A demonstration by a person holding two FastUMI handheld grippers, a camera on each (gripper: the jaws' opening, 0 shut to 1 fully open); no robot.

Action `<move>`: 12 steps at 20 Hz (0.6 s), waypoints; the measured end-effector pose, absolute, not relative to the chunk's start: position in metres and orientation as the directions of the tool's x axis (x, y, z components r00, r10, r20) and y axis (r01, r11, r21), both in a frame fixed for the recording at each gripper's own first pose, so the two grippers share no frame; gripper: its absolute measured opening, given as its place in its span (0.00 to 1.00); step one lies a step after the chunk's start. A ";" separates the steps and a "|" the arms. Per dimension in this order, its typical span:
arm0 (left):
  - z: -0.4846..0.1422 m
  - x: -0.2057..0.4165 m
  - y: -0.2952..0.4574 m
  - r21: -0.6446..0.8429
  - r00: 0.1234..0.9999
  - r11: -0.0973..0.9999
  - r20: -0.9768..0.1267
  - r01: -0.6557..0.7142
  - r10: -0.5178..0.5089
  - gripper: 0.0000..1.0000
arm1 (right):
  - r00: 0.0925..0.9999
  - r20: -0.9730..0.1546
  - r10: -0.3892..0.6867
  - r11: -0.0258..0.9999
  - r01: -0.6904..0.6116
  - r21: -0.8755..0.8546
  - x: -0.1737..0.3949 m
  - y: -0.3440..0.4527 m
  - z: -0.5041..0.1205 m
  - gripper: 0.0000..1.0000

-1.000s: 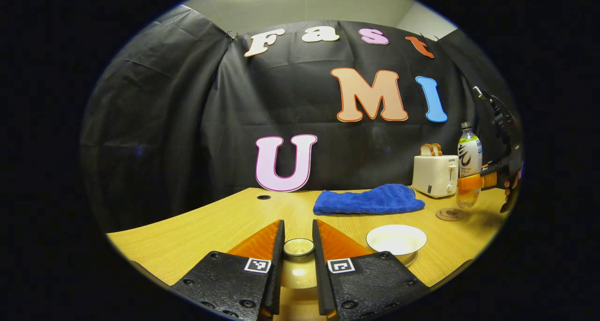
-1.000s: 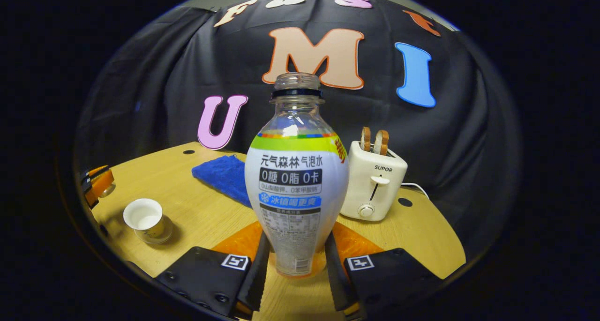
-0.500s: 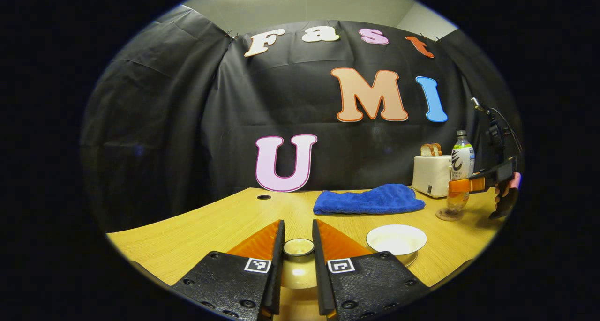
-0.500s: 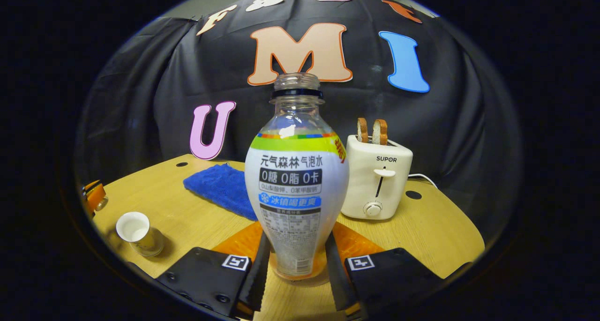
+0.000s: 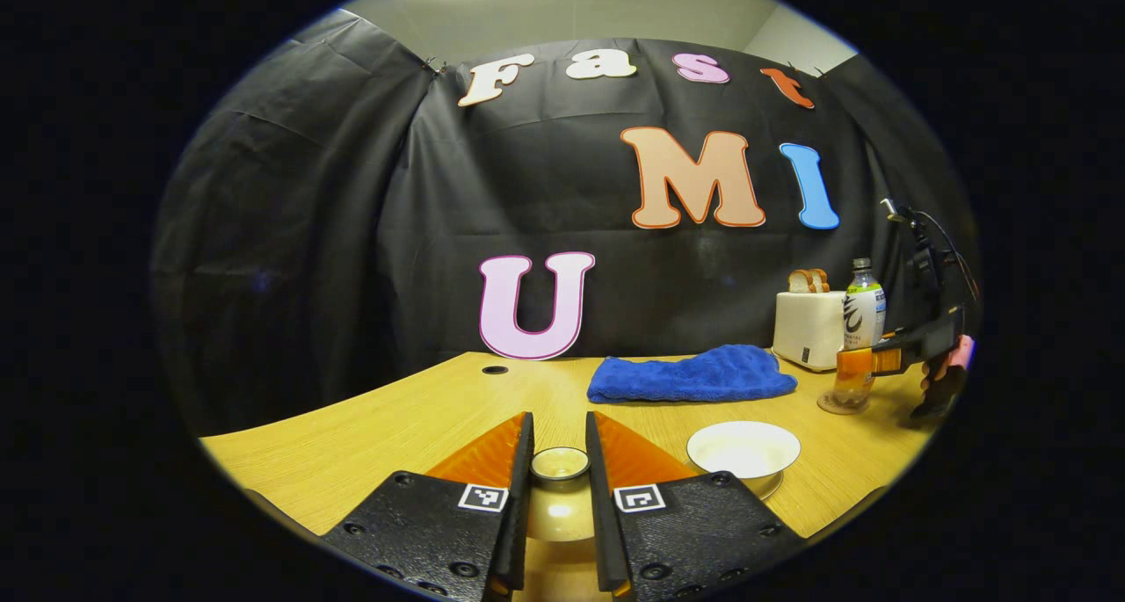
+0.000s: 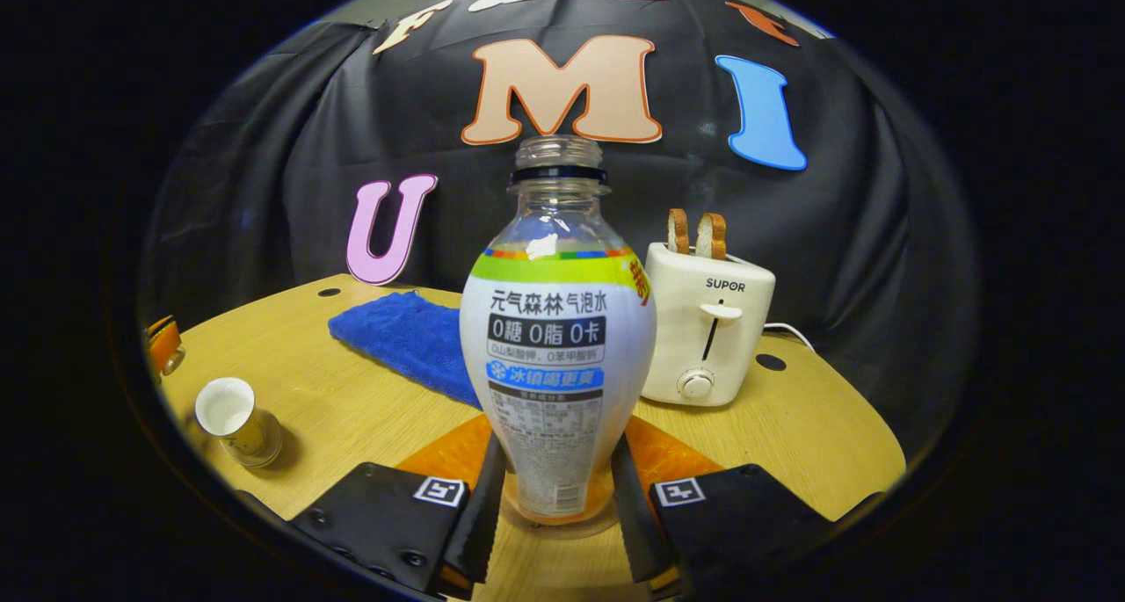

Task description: Open the teacup lid with one hand, grasp the water bottle and pour water into the teacup with the other hand; after pouring, place the water bottle on the coaster and then close the teacup lid.

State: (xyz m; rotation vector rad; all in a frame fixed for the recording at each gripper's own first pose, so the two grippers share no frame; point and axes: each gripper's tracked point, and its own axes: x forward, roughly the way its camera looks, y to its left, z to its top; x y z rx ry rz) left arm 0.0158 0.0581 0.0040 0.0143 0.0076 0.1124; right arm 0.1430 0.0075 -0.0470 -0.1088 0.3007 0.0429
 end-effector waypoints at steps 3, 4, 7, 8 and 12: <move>0.004 0.015 0.058 0.015 0.994 0.994 -0.007 -0.112 0.112 0.29 | 0.954 -0.299 0.014 0.993 -0.048 -0.105 0.144 0.005 -0.049 0.65; 0.004 0.015 0.058 0.015 0.994 0.994 -0.007 -0.112 0.112 0.29 | 0.953 -0.304 0.014 0.993 -0.048 -0.104 0.145 0.004 -0.052 0.64; 0.004 0.015 0.058 0.014 0.994 0.994 -0.007 -0.112 0.112 0.29 | 0.954 -0.299 0.016 0.994 -0.049 -0.100 0.145 0.004 -0.051 0.65; 0.004 0.015 0.058 0.015 0.994 0.994 -0.007 -0.112 0.112 0.29 | 0.953 -0.303 0.018 0.994 -0.051 -0.100 0.144 0.004 -0.052 0.67; 0.003 0.016 0.058 0.015 0.994 0.994 -0.007 -0.112 0.112 0.29 | 0.953 -0.298 0.044 0.994 -0.070 -0.078 0.142 0.006 -0.052 0.74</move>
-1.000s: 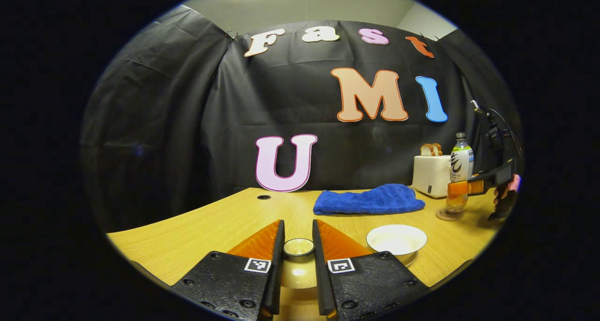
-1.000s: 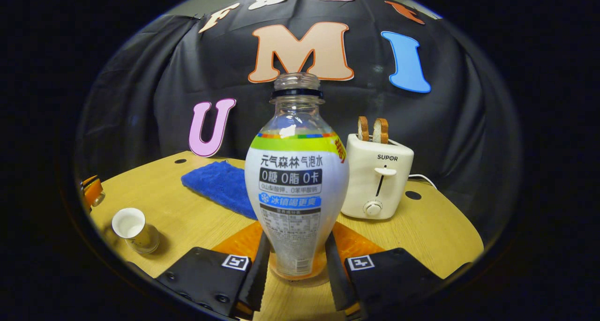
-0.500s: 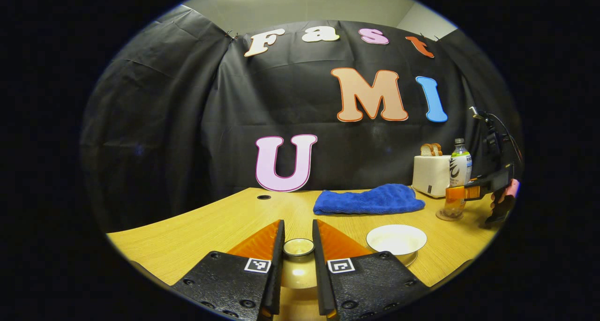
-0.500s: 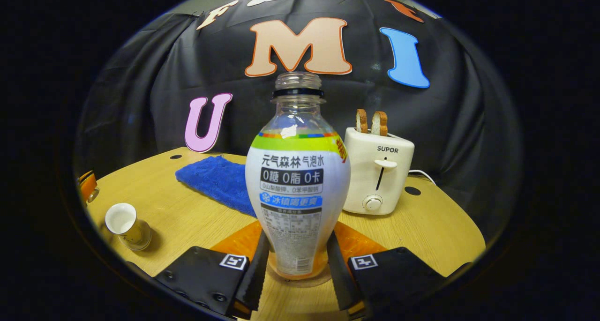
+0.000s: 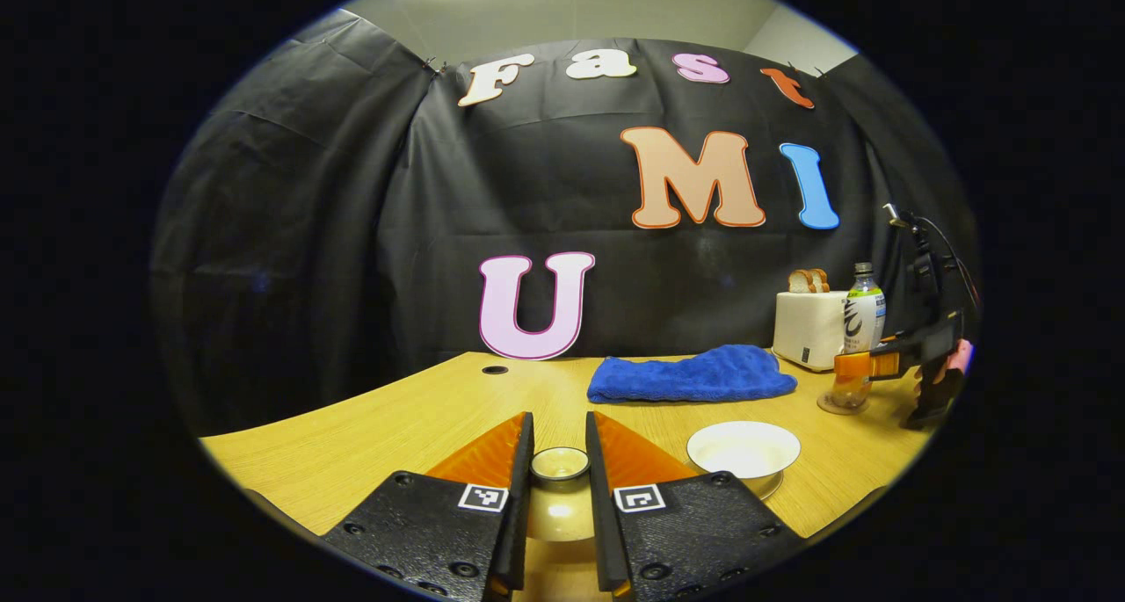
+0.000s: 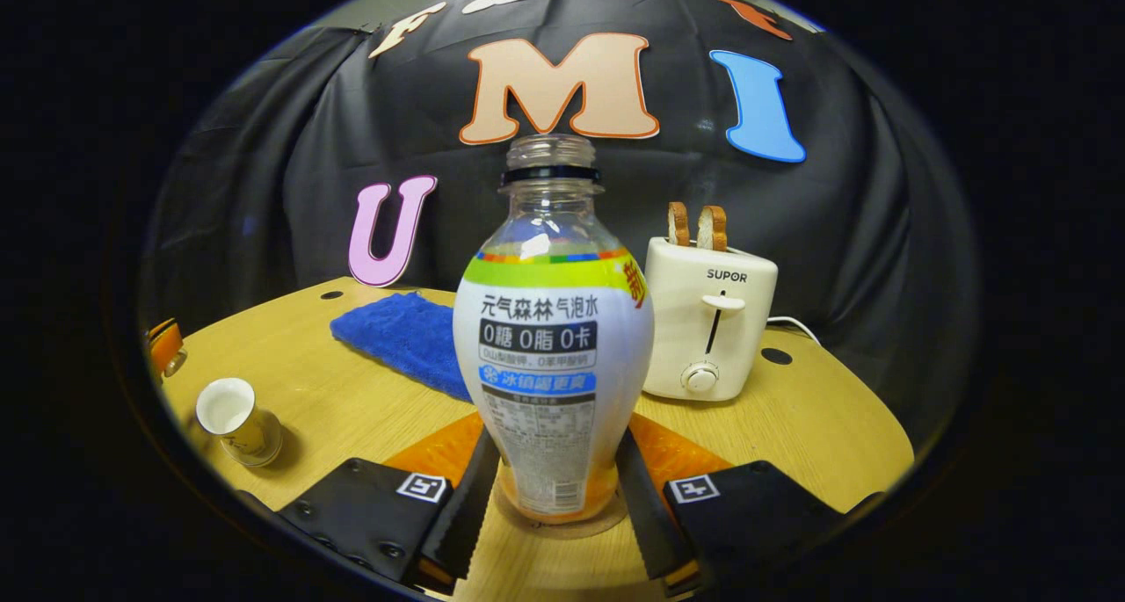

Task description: Open the teacup lid with one hand, grasp the water bottle and pour water into the teacup with the other hand; after pouring, place the water bottle on the coaster and then close the teacup lid.

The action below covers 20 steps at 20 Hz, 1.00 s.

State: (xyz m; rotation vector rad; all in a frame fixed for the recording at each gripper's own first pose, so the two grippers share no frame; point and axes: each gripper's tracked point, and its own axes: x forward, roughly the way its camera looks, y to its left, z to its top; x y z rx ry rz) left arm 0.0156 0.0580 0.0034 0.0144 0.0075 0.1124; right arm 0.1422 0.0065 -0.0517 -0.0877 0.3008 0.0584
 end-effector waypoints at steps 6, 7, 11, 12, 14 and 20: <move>0.003 0.015 0.058 0.015 0.994 0.994 -0.007 -0.112 0.112 0.29 | 0.953 -0.298 0.062 0.995 -0.082 -0.053 0.138 0.008 -0.050 0.96; 0.004 0.015 0.058 0.015 0.994 0.994 -0.007 -0.112 0.112 0.29 | 0.954 -0.294 0.063 0.995 -0.083 -0.056 0.137 0.009 -0.050 0.97; 0.004 0.015 0.058 0.015 0.994 0.994 -0.007 -0.112 0.112 0.29 | 0.956 -0.286 0.068 0.995 -0.087 -0.053 0.129 0.010 -0.051 0.99; 0.004 0.016 0.058 0.015 0.994 0.994 -0.007 -0.112 0.112 0.29 | 0.955 -0.288 0.067 0.995 -0.085 -0.053 0.128 0.009 -0.053 0.99; 0.005 0.015 0.058 0.015 0.994 0.994 -0.007 -0.111 0.112 0.29 | 0.954 -0.293 0.067 0.995 -0.084 -0.046 0.125 0.008 -0.055 0.99; 0.004 0.016 0.056 0.014 0.995 0.994 -0.007 -0.104 0.104 0.29 | 0.952 -0.297 0.072 0.995 -0.087 -0.038 0.115 0.007 -0.058 0.96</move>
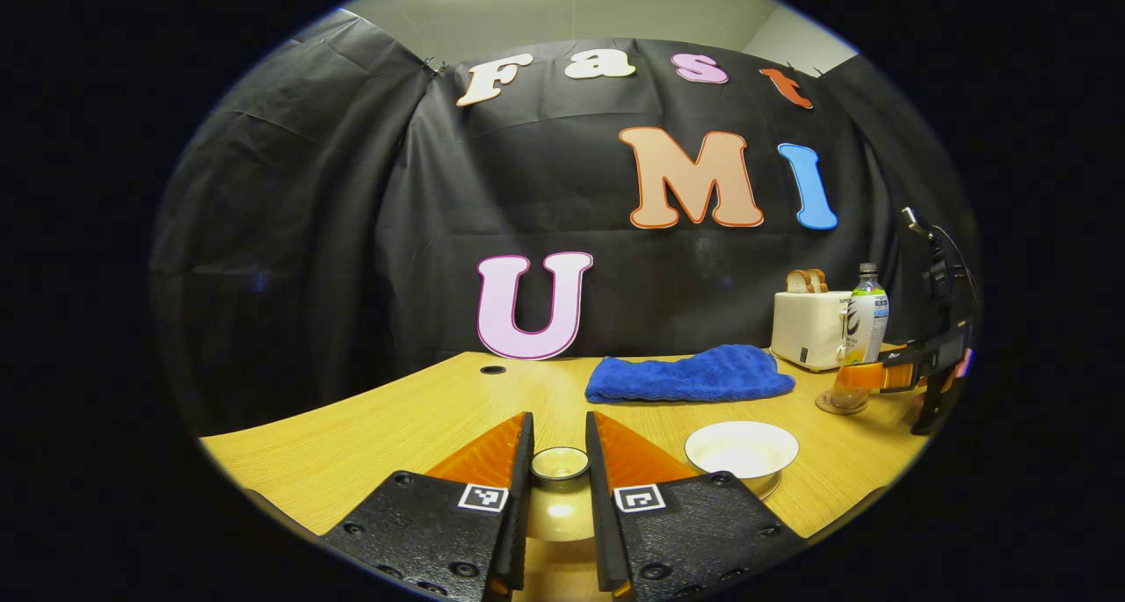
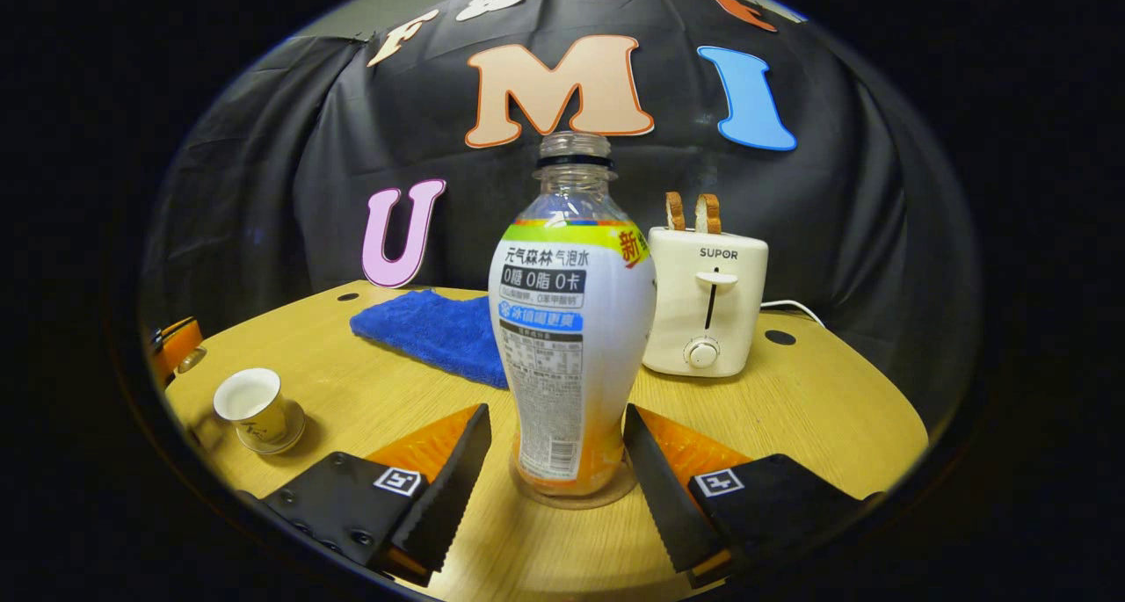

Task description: Open the teacup lid with one hand, grasp the water bottle and pour water into the teacup with the other hand; after pouring, place the water bottle on the coaster and then close the teacup lid.

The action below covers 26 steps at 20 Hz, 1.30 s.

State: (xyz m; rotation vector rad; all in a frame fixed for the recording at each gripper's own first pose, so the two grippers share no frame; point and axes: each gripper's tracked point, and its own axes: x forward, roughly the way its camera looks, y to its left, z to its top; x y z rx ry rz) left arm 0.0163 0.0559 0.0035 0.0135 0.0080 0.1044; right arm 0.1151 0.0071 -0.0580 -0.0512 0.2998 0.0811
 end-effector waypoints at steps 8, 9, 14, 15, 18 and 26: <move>0.003 0.017 0.048 0.011 0.997 0.997 -0.008 -0.072 0.073 0.29 | 0.970 -0.232 0.078 0.996 -0.089 -0.034 0.081 0.003 -0.046 0.99; 0.003 0.018 0.045 0.011 0.998 0.998 -0.007 -0.063 0.063 0.28 | 0.973 -0.220 0.074 0.996 -0.082 -0.029 0.076 0.002 -0.043 0.98; 0.004 0.019 0.036 0.010 0.999 0.999 -0.008 -0.047 0.048 0.29 | 0.987 -0.160 0.030 0.999 -0.036 -0.031 0.052 -0.009 -0.032 0.93; 0.002 0.021 0.034 0.010 0.999 0.999 -0.009 -0.042 0.042 0.29 | 0.990 -0.141 0.021 0.999 -0.026 -0.030 0.048 -0.011 -0.028 0.95; 0.003 0.025 0.022 0.010 1.000 1.000 -0.009 -0.016 0.016 0.29 | 0.996 -0.090 0.008 1.000 -0.009 -0.008 0.035 -0.015 -0.019 0.98; 0.001 0.040 -0.013 0.008 0.996 0.996 -0.013 0.089 -0.089 0.29 | 1.000 -0.003 -0.007 1.000 0.007 0.000 0.004 -0.021 -0.004 0.95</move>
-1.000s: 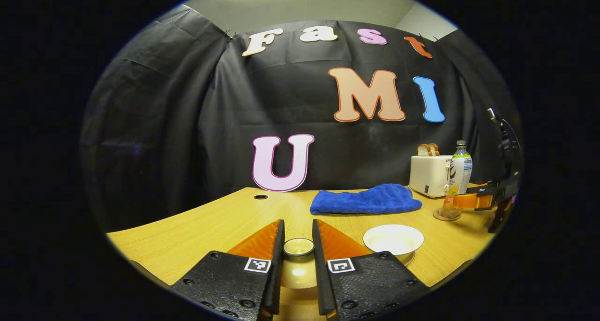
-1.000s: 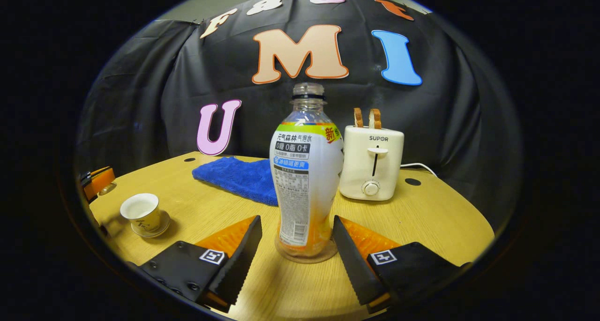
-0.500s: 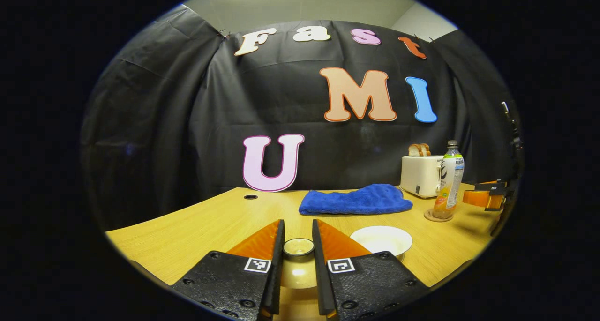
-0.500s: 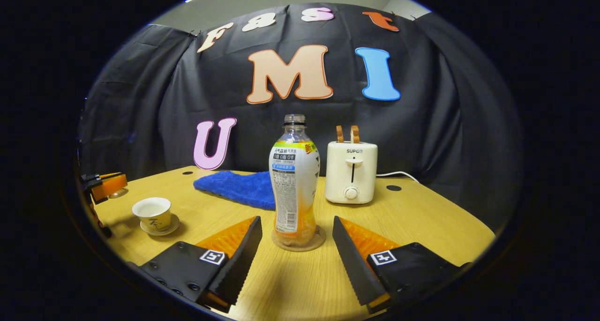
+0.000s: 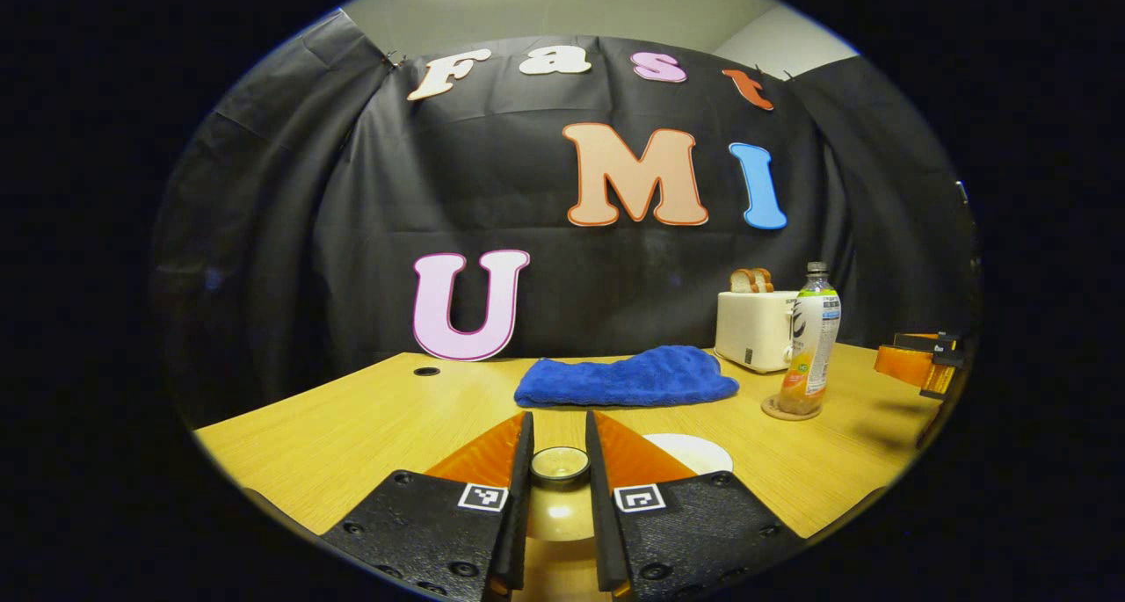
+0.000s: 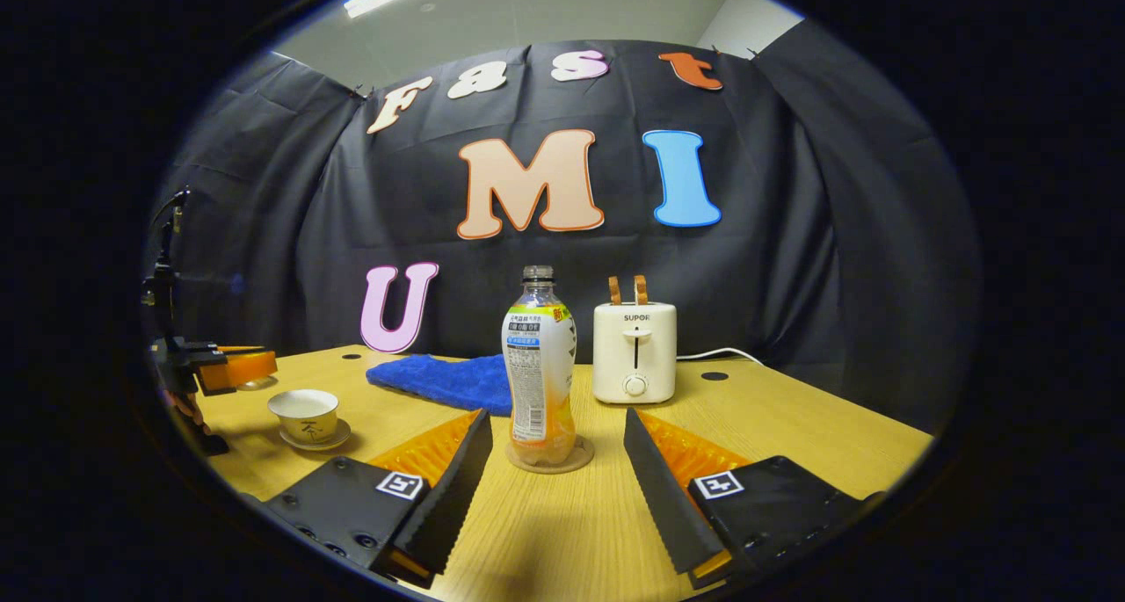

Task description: Open the teacup lid with one hand, grasp the water bottle and pour water into the teacup with the other hand; after pouring, place the water bottle on the coaster and then close the teacup lid.

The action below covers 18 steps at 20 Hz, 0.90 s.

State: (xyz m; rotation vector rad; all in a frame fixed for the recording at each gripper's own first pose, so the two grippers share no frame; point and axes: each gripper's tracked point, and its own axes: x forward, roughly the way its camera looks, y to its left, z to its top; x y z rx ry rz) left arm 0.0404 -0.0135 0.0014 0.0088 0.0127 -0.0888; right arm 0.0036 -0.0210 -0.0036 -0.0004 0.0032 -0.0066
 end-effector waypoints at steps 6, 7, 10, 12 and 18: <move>0.002 0.054 -0.052 0.002 0.976 0.976 -0.011 0.218 -0.218 0.29 | 1.000 0.000 0.011 1.000 -0.011 0.001 -0.009 -0.022 -0.001 0.95; 0.002 0.056 -0.058 0.003 0.971 0.971 -0.009 0.238 -0.238 0.29 | 1.000 0.000 0.005 1.000 -0.005 0.001 -0.010 -0.024 0.000 0.93; 0.000 0.057 -0.073 0.014 0.952 0.952 -0.019 0.306 -0.306 0.29 | 1.000 -0.003 0.011 1.000 -0.011 0.001 -0.012 -0.021 -0.001 0.97; -0.003 0.057 -0.080 0.028 0.937 0.937 -0.031 0.348 -0.348 0.29 | 1.000 -0.003 0.025 1.000 -0.025 0.002 -0.012 -0.018 -0.001 0.95; -0.008 0.056 -0.092 0.032 0.906 0.907 -0.065 0.420 -0.417 0.29 | 0.999 -0.005 0.036 0.999 -0.036 0.003 -0.012 -0.017 -0.001 0.97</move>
